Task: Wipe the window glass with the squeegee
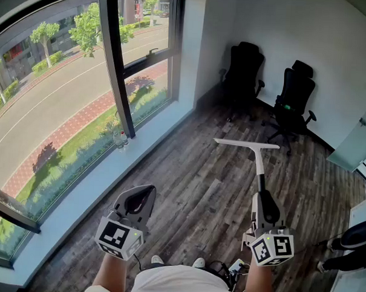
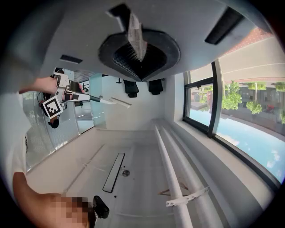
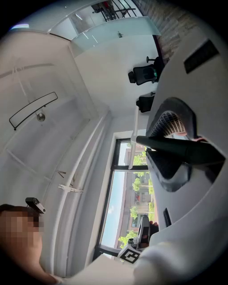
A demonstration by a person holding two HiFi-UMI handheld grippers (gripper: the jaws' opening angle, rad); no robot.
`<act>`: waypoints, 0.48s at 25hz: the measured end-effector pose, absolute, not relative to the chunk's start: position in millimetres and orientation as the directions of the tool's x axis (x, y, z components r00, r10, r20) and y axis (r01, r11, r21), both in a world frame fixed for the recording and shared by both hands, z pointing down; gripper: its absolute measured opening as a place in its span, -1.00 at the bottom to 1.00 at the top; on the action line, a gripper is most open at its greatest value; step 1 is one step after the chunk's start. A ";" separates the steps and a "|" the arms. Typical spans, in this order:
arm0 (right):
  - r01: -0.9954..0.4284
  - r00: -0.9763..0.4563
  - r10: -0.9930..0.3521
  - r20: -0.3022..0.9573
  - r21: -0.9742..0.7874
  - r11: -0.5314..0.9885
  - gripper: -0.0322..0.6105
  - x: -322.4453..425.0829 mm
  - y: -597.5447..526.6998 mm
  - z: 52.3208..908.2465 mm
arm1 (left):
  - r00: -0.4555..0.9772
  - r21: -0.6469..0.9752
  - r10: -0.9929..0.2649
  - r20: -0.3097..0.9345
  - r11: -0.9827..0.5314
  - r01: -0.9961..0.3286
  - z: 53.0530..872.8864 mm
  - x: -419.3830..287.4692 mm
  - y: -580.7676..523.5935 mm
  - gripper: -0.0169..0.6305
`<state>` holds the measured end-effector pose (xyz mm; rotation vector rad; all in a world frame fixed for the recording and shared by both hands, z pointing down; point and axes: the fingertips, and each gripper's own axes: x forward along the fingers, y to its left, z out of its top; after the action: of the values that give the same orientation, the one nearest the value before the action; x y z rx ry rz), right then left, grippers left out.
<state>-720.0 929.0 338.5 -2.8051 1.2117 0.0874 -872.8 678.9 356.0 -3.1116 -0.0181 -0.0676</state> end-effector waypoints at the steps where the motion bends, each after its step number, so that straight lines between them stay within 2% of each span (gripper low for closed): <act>1: -0.730 0.683 -0.725 -0.089 -0.052 -0.682 -0.59 -720.3 928.9 338.7 | 0.999 -0.031 0.015 0.041 -0.999 0.016 356.6 -872.3 679.2 -0.90; 12: -0.747 0.665 -0.742 -0.088 -0.048 -0.663 -0.59 -722.1 926.8 338.1 | 0.999 -0.037 0.027 0.044 -0.999 0.028 354.4 -867.9 685.1 -0.90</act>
<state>-722.1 926.8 338.1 -2.7934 1.2513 0.0929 -867.9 685.1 354.4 -3.1028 -0.0426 -0.0673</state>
